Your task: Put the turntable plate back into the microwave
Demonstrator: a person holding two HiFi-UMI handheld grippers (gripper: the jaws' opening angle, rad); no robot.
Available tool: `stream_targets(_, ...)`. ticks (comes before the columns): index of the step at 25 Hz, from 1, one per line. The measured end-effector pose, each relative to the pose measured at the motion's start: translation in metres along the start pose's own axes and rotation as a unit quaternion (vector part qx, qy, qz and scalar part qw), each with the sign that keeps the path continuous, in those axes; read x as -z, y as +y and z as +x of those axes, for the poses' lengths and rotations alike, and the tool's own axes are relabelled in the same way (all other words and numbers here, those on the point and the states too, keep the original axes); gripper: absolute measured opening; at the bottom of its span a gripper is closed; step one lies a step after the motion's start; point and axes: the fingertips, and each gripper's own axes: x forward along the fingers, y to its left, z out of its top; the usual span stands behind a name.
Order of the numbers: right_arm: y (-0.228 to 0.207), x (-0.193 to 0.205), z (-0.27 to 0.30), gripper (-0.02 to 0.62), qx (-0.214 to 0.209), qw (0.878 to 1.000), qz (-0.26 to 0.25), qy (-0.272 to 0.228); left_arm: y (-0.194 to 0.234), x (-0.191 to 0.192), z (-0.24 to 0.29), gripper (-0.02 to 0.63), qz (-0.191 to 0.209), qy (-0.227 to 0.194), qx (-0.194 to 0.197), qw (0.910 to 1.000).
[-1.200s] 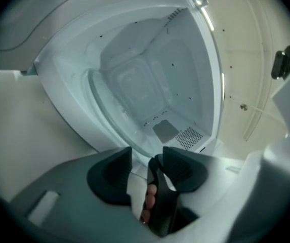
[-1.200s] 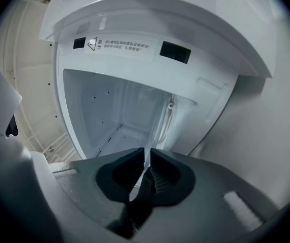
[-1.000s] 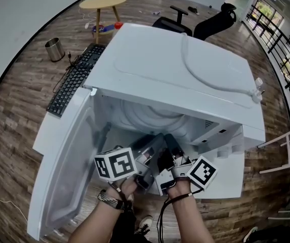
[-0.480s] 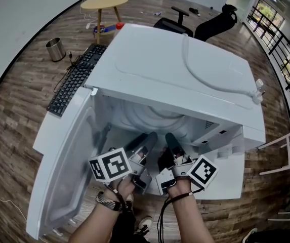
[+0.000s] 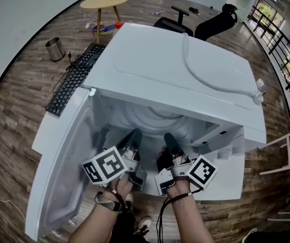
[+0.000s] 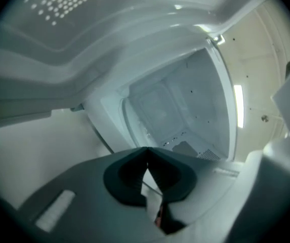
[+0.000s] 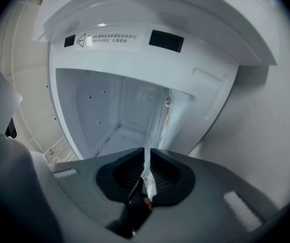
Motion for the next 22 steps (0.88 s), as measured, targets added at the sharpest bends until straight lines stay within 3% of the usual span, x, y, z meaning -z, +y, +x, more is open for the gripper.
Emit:
stream_targets(5, 0.001, 0.000, 0.000, 0.038, -0.002, 1.000, 0.001, 0.002, 0.003, 0.003, -0.005, 0.031, 0.013, -0.008, -0.014, 0.9998)
stream_targets(14, 0.004, 0.001, 0.003, 0.038, -0.010, 1.000, 0.005, 0.002, 0.007, -0.007, -0.002, 0.026, 0.002, -0.024, -0.012, 0.9996)
stream_targets(22, 0.004, 0.002, 0.004, 0.023, -0.013, 1.000, 0.003, -0.007, 0.005, -0.007, -0.001, 0.006, 0.021, -0.016, -0.007, 0.9996)
